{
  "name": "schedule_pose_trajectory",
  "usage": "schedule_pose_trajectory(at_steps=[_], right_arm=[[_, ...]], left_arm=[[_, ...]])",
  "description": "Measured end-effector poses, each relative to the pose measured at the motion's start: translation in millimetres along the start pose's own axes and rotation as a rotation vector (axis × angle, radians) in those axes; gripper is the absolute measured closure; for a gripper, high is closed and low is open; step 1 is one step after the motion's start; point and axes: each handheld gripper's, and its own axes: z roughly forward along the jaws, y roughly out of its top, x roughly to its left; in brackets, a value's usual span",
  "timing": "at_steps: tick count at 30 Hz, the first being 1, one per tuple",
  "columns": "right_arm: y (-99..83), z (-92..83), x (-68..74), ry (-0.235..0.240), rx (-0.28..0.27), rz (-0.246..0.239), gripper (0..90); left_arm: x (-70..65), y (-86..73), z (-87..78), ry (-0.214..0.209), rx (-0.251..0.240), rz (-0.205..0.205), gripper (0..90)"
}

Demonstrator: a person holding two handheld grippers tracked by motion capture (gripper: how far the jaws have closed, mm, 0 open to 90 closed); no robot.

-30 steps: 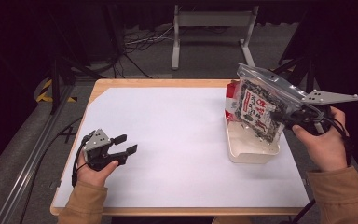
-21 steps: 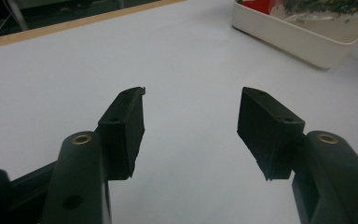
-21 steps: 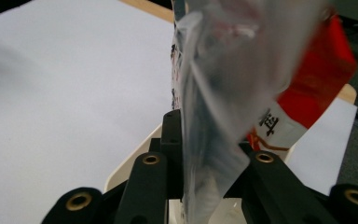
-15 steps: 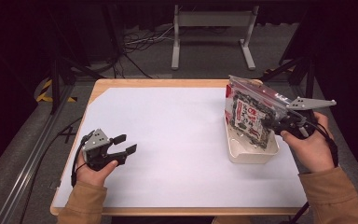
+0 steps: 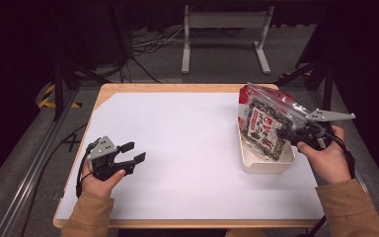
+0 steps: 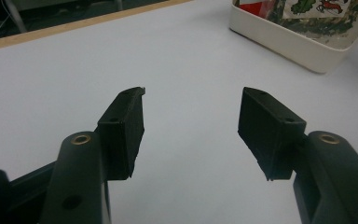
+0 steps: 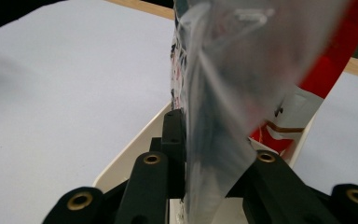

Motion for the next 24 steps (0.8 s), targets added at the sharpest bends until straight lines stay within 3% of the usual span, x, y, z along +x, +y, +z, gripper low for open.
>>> schedule_pose_trajectory(at_steps=[6,15,21,24], right_arm=[[-10.1,-0.5,-11.9,0.039,-0.047,0.04,75.9],[-14.5,-1.2,-9.9,0.034,-0.096,0.003,74.3],[-16.4,3.2,-4.1,-0.007,-0.125,-0.049,53.1],[-18.1,1.4,-2.8,-0.018,-0.132,-0.047,41.5]], left_arm=[[1.4,-0.6,-0.9,0.0,0.003,-0.009,40.5],[3.4,-1.0,-0.7,0.002,0.002,-0.005,39.5],[5.2,-1.4,-1.5,0.002,-0.001,-0.014,38.4],[5.5,-1.7,-2.6,0.001,-0.005,-0.024,37.5]])
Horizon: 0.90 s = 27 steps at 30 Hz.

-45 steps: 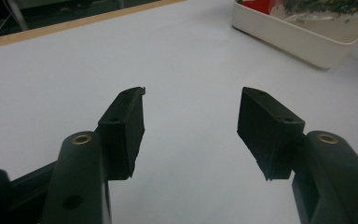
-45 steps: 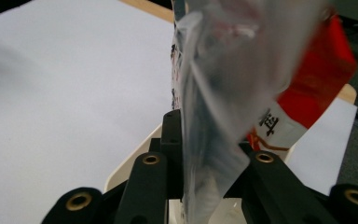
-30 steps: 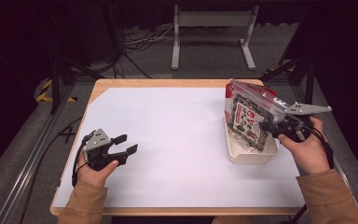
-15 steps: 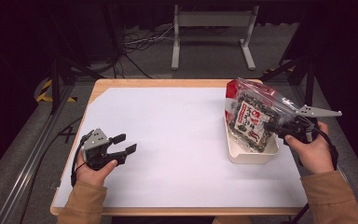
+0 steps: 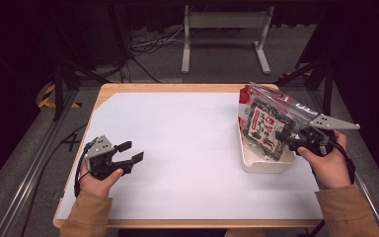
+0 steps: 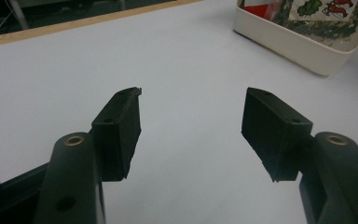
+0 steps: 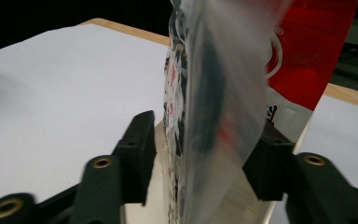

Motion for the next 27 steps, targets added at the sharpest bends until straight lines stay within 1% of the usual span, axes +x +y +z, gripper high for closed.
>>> schedule_pose_trajectory(at_steps=[3,4,6,7,9,10,13,14,17,19,20,22,23,24,25,26,27], right_arm=[[-3.0,-3.6,1.1,-0.008,-0.027,0.02,29.1],[-3.0,-3.6,1.1,-0.008,-0.027,0.02,29.1],[-6.1,-8.9,2.1,-0.023,-0.05,0.02,23.4],[-9.7,-13.8,4.0,-0.035,-0.05,0.024,23.2],[-13.2,-17.6,6.3,-0.044,-0.044,0.009,23.2],[-13.2,-17.6,6.3,-0.044,-0.044,0.009,23.2],[-17.6,-25.4,12.0,-0.076,-0.037,-0.011,23.8],[-18.5,-29.1,14.5,-0.084,-0.044,-0.012,23.8],[-20.6,-39.7,22.2,-0.099,-0.059,-0.008,23.8],[-22.8,-45.0,26.8,-0.114,-0.057,-0.01,24.7],[-24.5,-48.0,30.1,-0.127,-0.059,-0.013,25.2],[-27.2,-52.8,35.0,-0.138,-0.051,-0.017,26.4],[-27.2,-52.8,35.0,-0.138,-0.051,-0.017,26.4],[-28.9,-56.6,39.3,-0.135,-0.05,-0.017,27.3],[-31.1,-62.6,47.0,-0.126,-0.064,-0.013,27.4],[-31.1,-62.6,47.0,-0.126,-0.064,-0.013,27.4],[-31.6,-65.0,51.3,-0.122,-0.071,-0.019,27.3]], left_arm=[[0.0,-0.3,-1.6,0.001,0.003,0.003,36.9],[0.0,-0.3,-1.6,0.001,0.003,0.003,36.5],[-0.7,-0.5,-3.5,-0.003,0.004,0.002,36.1],[-1.3,-0.3,-5.5,-0.009,0.003,0.0,35.7],[-1.6,0.0,-6.8,-0.008,-0.002,0.002,35.4],[-2.0,0.2,-8.3,-0.012,-0.005,0.003,35.4],[-4.5,1.6,-12.7,-0.015,-0.016,0.003,35.0],[-5.5,2.0,-14.1,-0.016,-0.019,0.007,34.8],[-8.5,1.8,-17.9,-0.019,-0.012,0.015,34.3],[-9.3,1.6,-19.0,-0.018,-0.011,0.017,34.1],[-9.8,1.2,-21.2,-0.012,-0.01,0.029,34.0],[-10.1,1.0,-22.4,-0.009,-0.009,0.03,33.9],[-10.0,0.7,-23.4,-0.008,-0.011,0.031,33.9],[-9.9,0.6,-24.4,-0.006,-0.013,0.028,33.9],[-9.2,0.7,-25.4,-0.007,-0.014,0.03,33.8],[-9.2,0.7,-25.4,-0.007,-0.014,0.03,33.8],[-9.1,0.8,-25.4,-0.006,-0.015,0.034,33.8]])
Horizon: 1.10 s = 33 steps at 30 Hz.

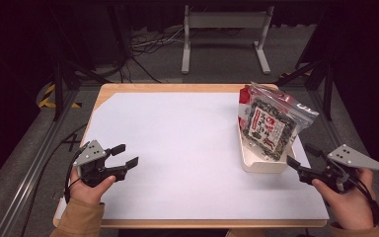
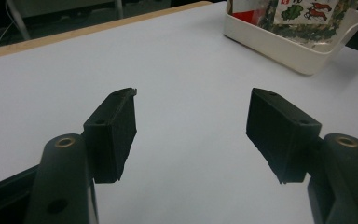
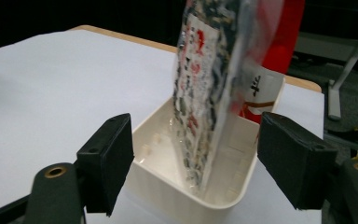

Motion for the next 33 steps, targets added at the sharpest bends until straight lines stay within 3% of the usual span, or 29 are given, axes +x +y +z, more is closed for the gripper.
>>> schedule_pose_trajectory(at_steps=[2,3,4,6,8,9,11,12,13,16,22,28,33], right_arm=[[0.0,-3.4,8.7,0.021,-0.007,-0.013,27.4],[0.7,-3.8,17.4,0.058,-0.016,-0.019,27.4],[0.7,-3.8,17.4,0.058,-0.016,-0.019,27.4],[1.5,1.8,29.7,0.117,-0.027,-0.037,27.2],[1.4,5.6,33.6,0.134,-0.028,-0.048,27.2],[0.5,14.7,41.3,0.171,-0.039,-0.068,27.2],[0.3,18.9,44.2,0.188,-0.046,-0.072,27.2],[-0.2,32.8,52.7,0.23,-0.055,-0.074,28.0],[-0.2,32.8,52.7,0.23,-0.055,-0.074,28.0],[0.8,54.4,64.5,0.284,-0.063,-0.061,30.6],[-0.1,93.3,78.9,0.326,-0.014,-0.097,30.2],[-9.1,123.4,92.9,0.371,0.016,-0.071,30.7],[-19.0,141.0,104.5,0.38,0.044,-0.086,31.5]], left_arm=[[-1.0,-0.2,0.3,-0.004,0.001,-0.009,33.7],[0.1,0.1,-0.3,-0.001,-0.001,-0.003,33.6],[0.1,0.1,-0.3,-0.001,-0.001,-0.003,33.6],[1.8,-0.4,-2.6,0.0,-0.005,-0.011,33.5],[1.7,-0.8,-3.4,0.001,-0.006,-0.018,33.3],[2.2,-1.2,-4.3,0.004,-0.005,-0.012,33.3],[2.7,-1.4,-4.9,0.005,-0.002,-0.004,33.2],[2.2,-1.8,-4.9,0.003,-0.003,-0.008,33.2],[2.0,-2.1,-4.8,0.001,-0.002,-0.005,33.2],[0.5,-3.1,-3.1,-0.009,0.001,0.0,33.2],[-0.5,-4.9,0.6,-0.042,0.02,0.042,32.8],[1.0,-9.8,2.5,-0.061,0.04,0.04,32.1],[0.7,-12.4,7.0,-0.071,0.047,0.044,31.8]])
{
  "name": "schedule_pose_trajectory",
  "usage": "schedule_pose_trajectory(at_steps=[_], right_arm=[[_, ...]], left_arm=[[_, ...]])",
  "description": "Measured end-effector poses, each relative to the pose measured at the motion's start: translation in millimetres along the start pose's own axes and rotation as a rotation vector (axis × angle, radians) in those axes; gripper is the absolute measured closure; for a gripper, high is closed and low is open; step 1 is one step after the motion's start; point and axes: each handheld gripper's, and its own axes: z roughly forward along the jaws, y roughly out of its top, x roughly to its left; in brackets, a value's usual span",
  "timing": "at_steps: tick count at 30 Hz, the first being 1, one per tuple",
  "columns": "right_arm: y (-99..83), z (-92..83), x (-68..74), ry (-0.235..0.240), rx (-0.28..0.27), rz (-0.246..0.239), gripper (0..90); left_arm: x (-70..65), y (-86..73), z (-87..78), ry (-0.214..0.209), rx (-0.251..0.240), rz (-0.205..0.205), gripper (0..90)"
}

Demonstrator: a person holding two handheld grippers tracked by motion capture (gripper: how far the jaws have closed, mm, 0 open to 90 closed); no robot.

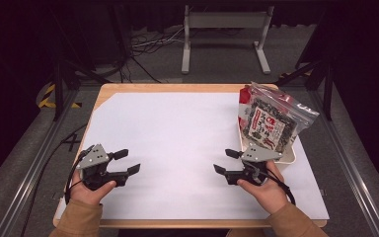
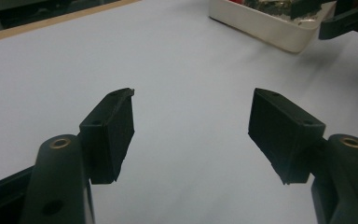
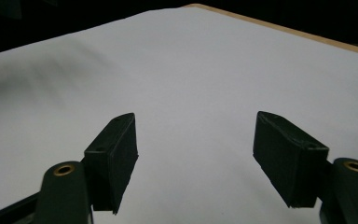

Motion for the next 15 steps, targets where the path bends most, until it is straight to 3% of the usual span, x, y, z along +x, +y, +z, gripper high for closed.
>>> schedule_pose_trajectory(at_steps=[6,15], right_arm=[[-12.4,14.9,1.5,-0.009,0.045,0.018,32.6],[-17.0,17.4,3.4,-0.033,0.01,-0.014,27.9]], left_arm=[[1.7,-3.5,5.2,-0.01,0.018,0.006,31.5],[3.0,-6.0,7.1,-0.016,0.018,-0.006,30.3]])
